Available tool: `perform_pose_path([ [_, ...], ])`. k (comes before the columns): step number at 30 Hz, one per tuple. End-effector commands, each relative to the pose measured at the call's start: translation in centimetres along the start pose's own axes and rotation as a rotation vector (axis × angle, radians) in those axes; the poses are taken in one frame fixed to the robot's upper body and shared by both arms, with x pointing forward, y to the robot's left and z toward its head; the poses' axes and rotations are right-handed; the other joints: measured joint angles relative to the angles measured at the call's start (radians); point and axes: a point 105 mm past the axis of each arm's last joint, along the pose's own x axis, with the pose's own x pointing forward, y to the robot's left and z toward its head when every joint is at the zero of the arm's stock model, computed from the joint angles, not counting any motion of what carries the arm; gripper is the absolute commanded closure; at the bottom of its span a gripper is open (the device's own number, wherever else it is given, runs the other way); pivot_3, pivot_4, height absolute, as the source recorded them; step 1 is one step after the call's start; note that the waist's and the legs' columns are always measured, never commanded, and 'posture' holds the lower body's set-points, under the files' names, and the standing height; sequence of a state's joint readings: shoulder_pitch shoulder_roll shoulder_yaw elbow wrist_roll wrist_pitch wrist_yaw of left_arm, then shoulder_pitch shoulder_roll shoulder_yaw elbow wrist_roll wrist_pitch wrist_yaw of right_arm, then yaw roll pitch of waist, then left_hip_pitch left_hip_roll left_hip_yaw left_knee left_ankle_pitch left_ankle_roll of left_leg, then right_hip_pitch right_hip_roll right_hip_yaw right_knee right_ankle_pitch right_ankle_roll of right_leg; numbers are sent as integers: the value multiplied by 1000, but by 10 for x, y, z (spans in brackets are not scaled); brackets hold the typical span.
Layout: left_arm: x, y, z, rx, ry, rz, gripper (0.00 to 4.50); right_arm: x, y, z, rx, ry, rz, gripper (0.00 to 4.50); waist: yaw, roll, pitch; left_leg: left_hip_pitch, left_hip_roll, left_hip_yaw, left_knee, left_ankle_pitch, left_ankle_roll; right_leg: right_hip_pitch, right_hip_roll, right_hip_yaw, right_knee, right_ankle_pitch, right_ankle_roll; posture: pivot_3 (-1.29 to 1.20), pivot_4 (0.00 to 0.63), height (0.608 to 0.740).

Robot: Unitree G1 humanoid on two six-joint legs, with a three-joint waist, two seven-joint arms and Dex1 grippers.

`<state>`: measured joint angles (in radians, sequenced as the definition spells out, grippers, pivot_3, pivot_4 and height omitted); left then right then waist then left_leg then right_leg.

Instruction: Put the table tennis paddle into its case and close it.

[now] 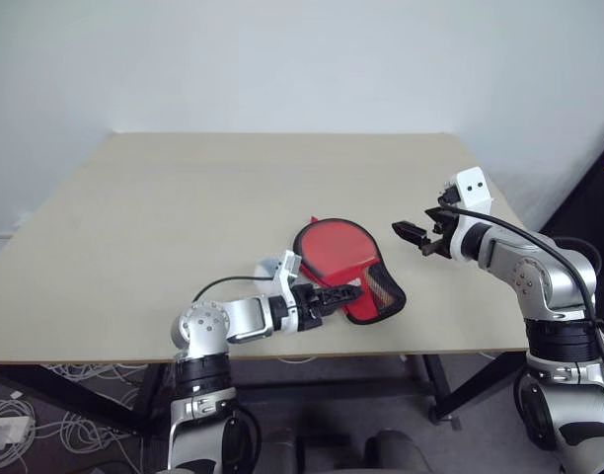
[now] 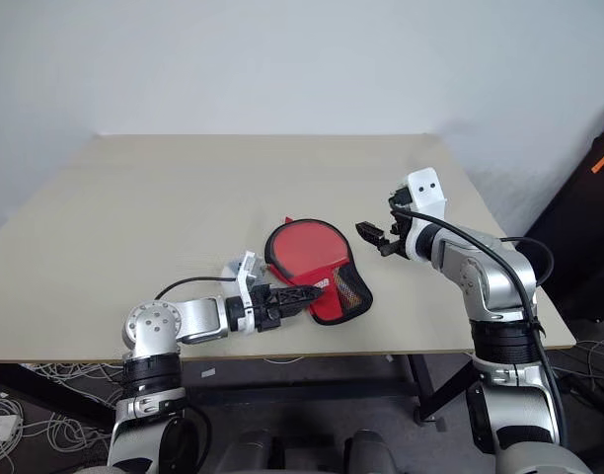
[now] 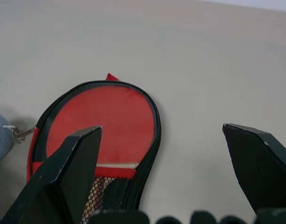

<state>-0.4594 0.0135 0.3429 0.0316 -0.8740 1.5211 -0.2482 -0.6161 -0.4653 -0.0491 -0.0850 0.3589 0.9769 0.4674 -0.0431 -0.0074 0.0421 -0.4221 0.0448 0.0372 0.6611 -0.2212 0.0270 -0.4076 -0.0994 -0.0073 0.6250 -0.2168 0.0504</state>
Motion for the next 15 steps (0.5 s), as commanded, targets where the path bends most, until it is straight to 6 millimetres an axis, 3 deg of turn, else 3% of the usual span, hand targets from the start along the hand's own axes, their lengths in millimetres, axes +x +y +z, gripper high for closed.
perform_pose_path([
  [1, 0, -9, 9, 32, -3, 4, 45, -6, 0, 15, -16, -60, -8, 0, 0, 0, 0, 0, 0, 0, 0, 0, 0, 0, 0, 0, 0, 0, 0, 0, 0, 740],
  [4, -4, -16, 16, 62, -9, 3, 45, -6, 0, 14, -14, -59, -10, 0, 0, 0, 0, 0, 0, 0, 0, 0, 0, 0, 0, 0, 0, 0, 0, 0, 0, 740],
  [10, -10, -62, 36, 173, -62, -134, 45, -6, 1, 11, -10, -54, -11, 0, 0, 0, 0, -1, 0, 0, 0, 0, 0, 0, 0, 0, 0, 0, 0, 0, 0, 740],
  [15, -14, -71, 31, 192, -64, -160, 45, -7, 0, 8, -6, -46, -15, 0, 0, 0, 0, 0, 0, -1, 0, 0, 0, 0, 0, 0, 0, 0, 0, 0, 0, 740],
])
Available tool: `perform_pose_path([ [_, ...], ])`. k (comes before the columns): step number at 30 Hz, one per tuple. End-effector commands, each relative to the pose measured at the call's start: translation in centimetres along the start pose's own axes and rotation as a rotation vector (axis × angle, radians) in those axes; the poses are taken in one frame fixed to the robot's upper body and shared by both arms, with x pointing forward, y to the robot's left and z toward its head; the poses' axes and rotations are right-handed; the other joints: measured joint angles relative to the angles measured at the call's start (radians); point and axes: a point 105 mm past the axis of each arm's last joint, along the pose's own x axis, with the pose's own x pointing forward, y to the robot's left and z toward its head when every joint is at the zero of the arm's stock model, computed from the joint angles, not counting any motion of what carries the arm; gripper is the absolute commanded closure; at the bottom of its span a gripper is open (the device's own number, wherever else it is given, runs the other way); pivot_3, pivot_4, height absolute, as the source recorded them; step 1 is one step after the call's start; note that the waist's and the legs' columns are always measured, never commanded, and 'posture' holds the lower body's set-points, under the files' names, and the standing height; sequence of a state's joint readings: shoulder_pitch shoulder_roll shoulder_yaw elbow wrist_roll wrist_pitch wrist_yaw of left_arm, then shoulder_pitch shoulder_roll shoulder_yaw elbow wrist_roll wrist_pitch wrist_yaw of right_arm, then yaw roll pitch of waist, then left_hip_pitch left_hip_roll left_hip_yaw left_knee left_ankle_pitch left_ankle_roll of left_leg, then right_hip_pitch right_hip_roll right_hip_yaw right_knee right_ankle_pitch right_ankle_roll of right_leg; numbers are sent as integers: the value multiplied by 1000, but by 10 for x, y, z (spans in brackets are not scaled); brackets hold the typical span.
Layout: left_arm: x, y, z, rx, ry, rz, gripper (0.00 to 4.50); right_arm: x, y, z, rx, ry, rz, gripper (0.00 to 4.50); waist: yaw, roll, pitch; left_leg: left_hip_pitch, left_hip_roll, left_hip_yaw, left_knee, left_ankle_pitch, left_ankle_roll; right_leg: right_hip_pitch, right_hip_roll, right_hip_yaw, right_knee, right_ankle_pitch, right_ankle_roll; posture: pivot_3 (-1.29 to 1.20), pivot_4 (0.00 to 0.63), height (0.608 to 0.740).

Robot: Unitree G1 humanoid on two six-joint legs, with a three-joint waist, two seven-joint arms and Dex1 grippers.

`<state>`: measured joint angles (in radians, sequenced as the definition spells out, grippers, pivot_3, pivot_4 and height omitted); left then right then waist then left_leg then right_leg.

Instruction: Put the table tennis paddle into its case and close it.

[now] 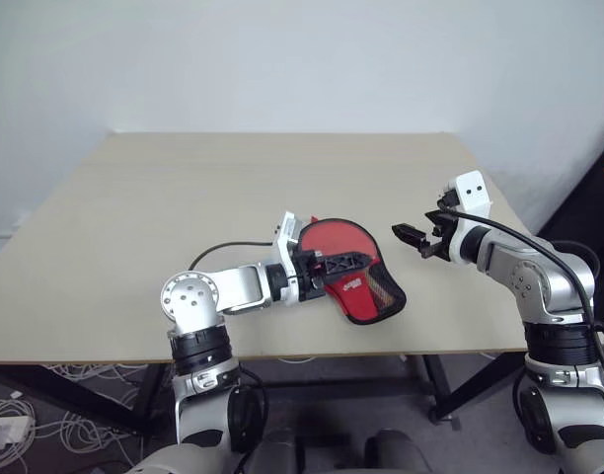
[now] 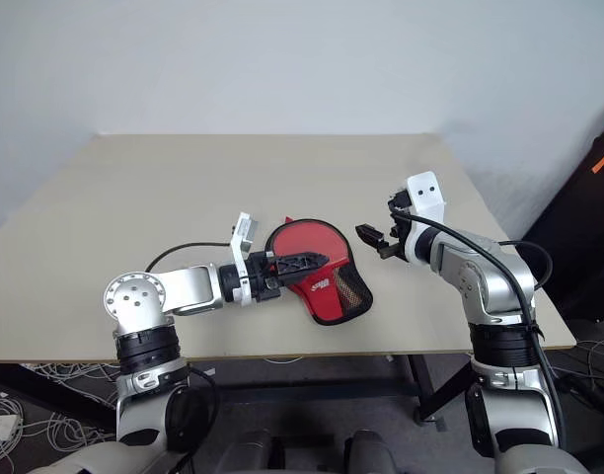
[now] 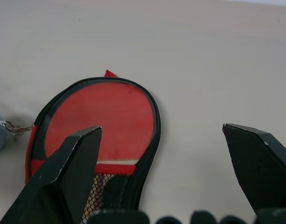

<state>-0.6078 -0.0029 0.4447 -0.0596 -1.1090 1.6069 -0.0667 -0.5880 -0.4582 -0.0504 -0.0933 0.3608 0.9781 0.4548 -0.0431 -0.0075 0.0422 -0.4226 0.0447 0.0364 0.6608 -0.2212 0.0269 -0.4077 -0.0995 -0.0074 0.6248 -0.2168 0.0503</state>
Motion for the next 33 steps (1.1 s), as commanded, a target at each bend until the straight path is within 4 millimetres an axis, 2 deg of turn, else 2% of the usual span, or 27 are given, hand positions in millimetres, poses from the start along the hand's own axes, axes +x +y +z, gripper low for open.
perform_pose_path([
  [1, -3, -13, -3, 23, 0, -43, 45, -7, 0, 16, -21, -61, -6, 0, -1, 0, 0, 0, 0, 0, 0, 0, 0, 0, 0, 0, 0, 0, 0, 0, 0, 740],
  [11, 3, 1, -40, -123, 37, 2, 45, -5, 2, 15, -21, -55, -2, 0, 1, 0, 0, 0, 0, 0, 1, 0, 0, 1, 0, 0, 0, 0, 0, 0, 0, 740],
  [16, 5, 16, -57, -207, 66, 73, 45, -4, 4, 15, -20, -52, -1, 0, 0, 0, 0, 0, -1, 0, 0, 0, 0, 1, 0, 0, 0, 0, 0, 0, 0, 740],
  [23, 1, 25, -59, -241, 71, 123, 45, -5, 5, 12, -14, -46, -4, 0, 1, 0, 0, 0, -1, 0, 0, 0, 0, 1, 0, 0, 0, 0, 0, 0, 0, 740],
  [33, -2, 51, -64, -308, 58, 254, 45, -7, 8, 9, -1, -41, -7, 0, 1, 0, 0, 0, -1, 0, 0, 0, 0, 1, 0, 0, 0, 0, -1, 0, 0, 740],
])
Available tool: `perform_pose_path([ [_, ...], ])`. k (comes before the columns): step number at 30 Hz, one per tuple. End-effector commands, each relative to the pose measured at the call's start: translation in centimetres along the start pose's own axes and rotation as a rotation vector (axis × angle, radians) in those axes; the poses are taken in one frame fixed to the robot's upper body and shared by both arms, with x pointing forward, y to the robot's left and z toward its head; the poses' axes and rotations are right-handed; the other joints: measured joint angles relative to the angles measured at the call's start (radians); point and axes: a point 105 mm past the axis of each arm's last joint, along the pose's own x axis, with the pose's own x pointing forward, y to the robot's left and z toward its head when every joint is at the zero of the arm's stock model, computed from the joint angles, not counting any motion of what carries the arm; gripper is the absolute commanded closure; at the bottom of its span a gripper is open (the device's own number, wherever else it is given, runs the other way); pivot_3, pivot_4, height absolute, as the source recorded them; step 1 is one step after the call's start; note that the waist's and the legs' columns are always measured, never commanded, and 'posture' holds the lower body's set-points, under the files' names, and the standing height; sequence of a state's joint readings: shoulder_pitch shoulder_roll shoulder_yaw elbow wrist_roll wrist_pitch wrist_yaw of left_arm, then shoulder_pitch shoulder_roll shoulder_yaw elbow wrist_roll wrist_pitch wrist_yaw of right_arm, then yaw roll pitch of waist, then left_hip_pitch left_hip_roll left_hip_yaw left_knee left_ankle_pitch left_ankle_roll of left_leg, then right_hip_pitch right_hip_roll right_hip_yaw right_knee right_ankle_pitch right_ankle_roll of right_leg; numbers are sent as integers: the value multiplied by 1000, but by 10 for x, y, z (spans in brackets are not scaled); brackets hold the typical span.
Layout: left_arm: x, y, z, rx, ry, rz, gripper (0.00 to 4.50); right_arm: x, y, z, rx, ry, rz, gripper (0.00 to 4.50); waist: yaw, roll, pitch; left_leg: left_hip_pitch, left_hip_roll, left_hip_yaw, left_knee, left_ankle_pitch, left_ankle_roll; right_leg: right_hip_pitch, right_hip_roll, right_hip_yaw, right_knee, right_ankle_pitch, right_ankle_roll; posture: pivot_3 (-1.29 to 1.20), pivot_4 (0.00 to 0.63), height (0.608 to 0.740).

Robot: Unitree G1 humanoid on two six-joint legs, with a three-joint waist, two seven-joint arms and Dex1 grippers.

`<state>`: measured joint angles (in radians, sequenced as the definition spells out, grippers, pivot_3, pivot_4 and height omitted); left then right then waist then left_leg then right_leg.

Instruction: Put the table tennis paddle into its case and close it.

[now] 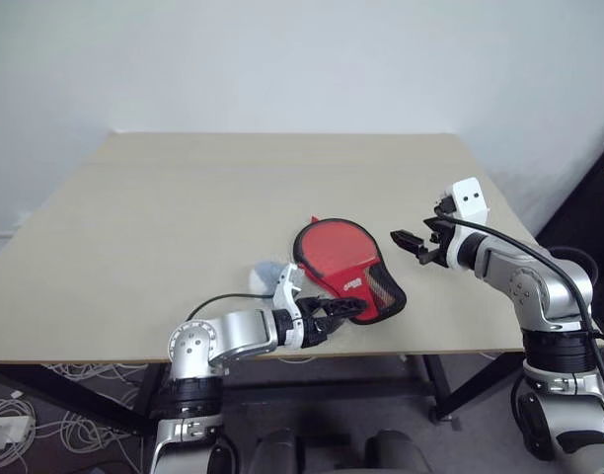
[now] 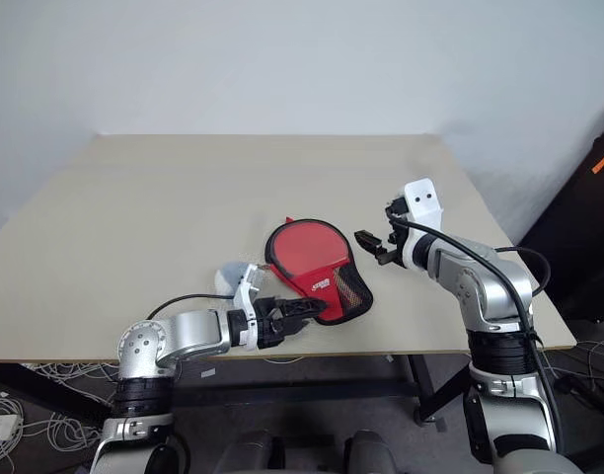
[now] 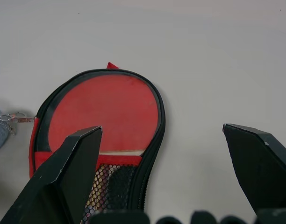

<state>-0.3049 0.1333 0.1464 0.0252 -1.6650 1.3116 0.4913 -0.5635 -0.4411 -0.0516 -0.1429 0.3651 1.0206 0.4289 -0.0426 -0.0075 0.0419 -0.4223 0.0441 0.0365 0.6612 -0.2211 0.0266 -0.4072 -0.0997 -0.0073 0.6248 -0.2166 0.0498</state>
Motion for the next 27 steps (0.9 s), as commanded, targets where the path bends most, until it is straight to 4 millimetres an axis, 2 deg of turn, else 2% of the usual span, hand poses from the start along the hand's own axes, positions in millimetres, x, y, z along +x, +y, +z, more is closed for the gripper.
perform_pose_path([
  [1, 5, -1, 3, -8, -14, 6, 45, -6, 2, 15, -11, -58, -2, 0, 0, 0, 0, 0, 0, 0, 0, 0, 0, 0, 0, 0, 0, 0, 0, 0, 0, 740],
  [15, 34, -4, 7, -1, -23, 71, 45, -4, 5, 17, -9, -65, 3, 0, 19, 1, -1, 1, -1, 0, 0, 0, 0, 2, -1, 0, -1, 0, 0, 0, 0, 740],
  [27, 49, 4, 16, -9, -57, 168, 45, -3, 6, 17, -4, -71, -5, 0, 28, 1, -1, 3, -2, 0, 0, 0, 0, 5, -1, 0, -2, 0, 0, 0, 0, 740],
])
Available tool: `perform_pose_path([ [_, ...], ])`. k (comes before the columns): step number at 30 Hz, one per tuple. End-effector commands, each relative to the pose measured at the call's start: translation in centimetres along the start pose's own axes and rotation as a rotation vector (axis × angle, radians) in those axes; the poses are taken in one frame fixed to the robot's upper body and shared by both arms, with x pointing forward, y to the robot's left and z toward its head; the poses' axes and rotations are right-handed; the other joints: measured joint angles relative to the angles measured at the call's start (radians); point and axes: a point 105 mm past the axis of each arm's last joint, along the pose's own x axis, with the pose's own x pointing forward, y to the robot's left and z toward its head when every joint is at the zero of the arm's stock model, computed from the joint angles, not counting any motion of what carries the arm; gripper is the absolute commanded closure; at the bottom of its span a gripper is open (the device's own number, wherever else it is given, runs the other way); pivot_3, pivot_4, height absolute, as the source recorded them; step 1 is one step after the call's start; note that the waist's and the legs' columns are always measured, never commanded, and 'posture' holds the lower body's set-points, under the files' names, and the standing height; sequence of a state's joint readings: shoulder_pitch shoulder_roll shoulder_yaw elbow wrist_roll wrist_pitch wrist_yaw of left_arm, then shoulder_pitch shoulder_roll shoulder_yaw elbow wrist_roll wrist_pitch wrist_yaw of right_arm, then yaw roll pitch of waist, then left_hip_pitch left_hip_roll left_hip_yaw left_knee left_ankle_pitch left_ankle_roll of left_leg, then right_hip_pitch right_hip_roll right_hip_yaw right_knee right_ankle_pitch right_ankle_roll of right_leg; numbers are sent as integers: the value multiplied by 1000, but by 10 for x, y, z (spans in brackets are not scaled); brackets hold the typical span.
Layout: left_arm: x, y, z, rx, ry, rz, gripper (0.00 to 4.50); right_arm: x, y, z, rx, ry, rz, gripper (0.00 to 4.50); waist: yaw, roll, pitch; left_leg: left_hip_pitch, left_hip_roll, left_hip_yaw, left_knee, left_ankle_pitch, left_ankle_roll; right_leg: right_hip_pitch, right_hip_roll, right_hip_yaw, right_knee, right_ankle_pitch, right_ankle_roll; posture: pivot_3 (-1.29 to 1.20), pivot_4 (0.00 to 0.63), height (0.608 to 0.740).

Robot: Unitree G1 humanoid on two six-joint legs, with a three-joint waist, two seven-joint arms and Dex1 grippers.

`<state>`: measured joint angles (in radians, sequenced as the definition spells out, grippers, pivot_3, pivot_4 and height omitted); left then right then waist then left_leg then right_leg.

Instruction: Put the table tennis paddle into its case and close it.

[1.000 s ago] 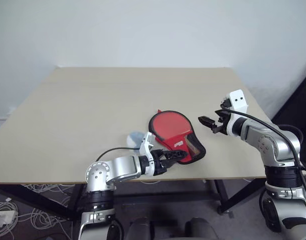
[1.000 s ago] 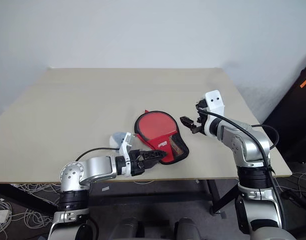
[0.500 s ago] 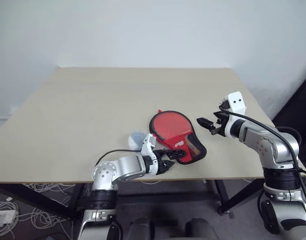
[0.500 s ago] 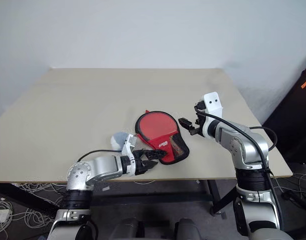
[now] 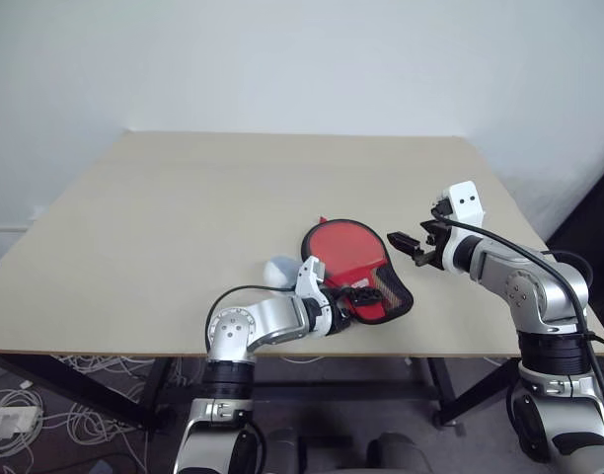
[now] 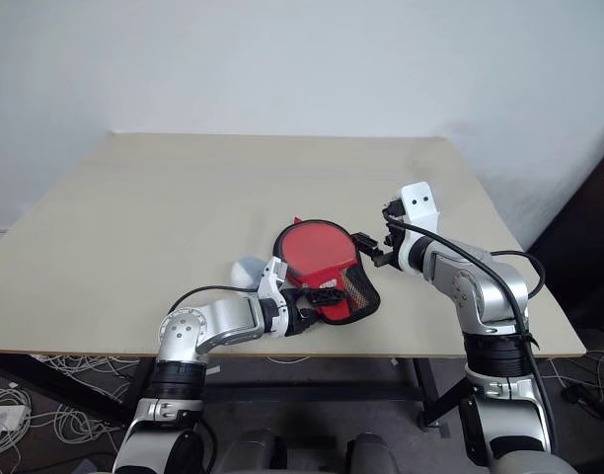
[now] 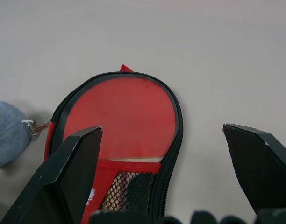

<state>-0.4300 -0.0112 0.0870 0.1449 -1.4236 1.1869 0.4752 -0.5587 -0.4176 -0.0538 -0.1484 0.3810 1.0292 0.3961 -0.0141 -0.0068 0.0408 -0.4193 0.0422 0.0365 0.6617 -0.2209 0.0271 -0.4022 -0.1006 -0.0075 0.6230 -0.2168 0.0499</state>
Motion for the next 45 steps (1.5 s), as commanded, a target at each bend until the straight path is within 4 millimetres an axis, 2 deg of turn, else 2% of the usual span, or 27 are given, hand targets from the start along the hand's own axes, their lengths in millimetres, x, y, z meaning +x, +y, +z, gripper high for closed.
perform_pose_path([
  [1, 6, 17, 6, -10, -25, 103, 45, -6, 2, 19, -29, -68, -3, 0, 0, 0, 0, 2, 0, 0, 0, 0, 0, 2, 0, 0, -1, 0, 0, 0, 0, 740],
  [4, 8, 19, 7, -4, -25, 123, 45, -6, 2, 19, -30, -69, -4, 0, -1, 0, 0, 9, 0, 0, -2, 0, 0, 8, 0, 0, -2, -4, 1, 0, 0, 740],
  [12, 10, 26, 6, -42, -18, 147, 45, -6, 2, 21, -36, -73, -3, 0, -1, 0, 0, 9, 0, 0, -1, -1, 0, 9, 0, -1, -2, -4, 2, 0, 0, 740],
  [13, 9, 29, 6, -47, -19, 156, 418, -6, 2, 21, -37, -73, -3, 0, -1, 0, 0, 9, 0, 0, -1, -1, 0, 9, 0, -1, -2, -4, 2, 0, 0, 740],
  [14, 9, 30, 6, -50, -19, 164, 611, -6, 3, 21, -38, -73, -2, 0, -1, 0, 0, 9, 0, 0, -1, -1, 0, 9, -1, -1, -2, -4, 2, 0, 0, 740],
  [19, 6, 38, 6, -52, -16, 190, 2479, -6, 3, 22, -42, -74, 1, 0, -2, 0, 0, 9, 0, -1, -1, -1, 0, 9, 0, -1, -2, -4, 2, 0, 0, 740],
  [24, 1, 53, 4, -52, 4, 248, 4305, -5, 6, 24, -46, -79, 8, 0, -7, 0, 0, 9, 1, -1, -1, -3, -4, 8, 0, -1, -1, -4, 2, 0, 0, 740],
  [25, 0, 56, 3, -49, 13, 257, 4446, -5, 6, 24, -47, -80, 9, 0, -8, 0, 0, 9, 1, -1, -1, -3, -4, 8, 0, -1, -1, -4, 2, 0, 0, 740],
  [29, -2, 60, 0, -40, 47, 256, 4446, -4, 7, 24, -47, -82, 12, 0, -12, 0, 0, 9, 1, -1, -2, -3, -4, 8, 0, -2, -1, -5, 2, 0, 0, 740],
  [33, -8, 61, -4, 39, 109, 235, 4446, -4, 8, 24, -47, -83, 14, 0, -21, 0, 0, 9, 1, -1, -2, -3, -5, 8, 0, -3, -1, -5, 2, 0, 0, 740],
  [39, -25, 28, -11, 151, 219, 31, 4446, -3, 9, 23, -45, -82, 16, 0, -31, 0, 0, 8, 2, -1, -5, -3, -5, 5, 0, -3, -1, -5, 2, 0, 0, 740],
  [45, -49, 19, -17, 251, 297, -53, 4446, -2, 11, 20, -43, -76, 23, 0, -29, 0, 1, 6, 1, -1, -6, -1, -1, 3, -1, -3, -1, -5, 3, 0, 0, 740],
])
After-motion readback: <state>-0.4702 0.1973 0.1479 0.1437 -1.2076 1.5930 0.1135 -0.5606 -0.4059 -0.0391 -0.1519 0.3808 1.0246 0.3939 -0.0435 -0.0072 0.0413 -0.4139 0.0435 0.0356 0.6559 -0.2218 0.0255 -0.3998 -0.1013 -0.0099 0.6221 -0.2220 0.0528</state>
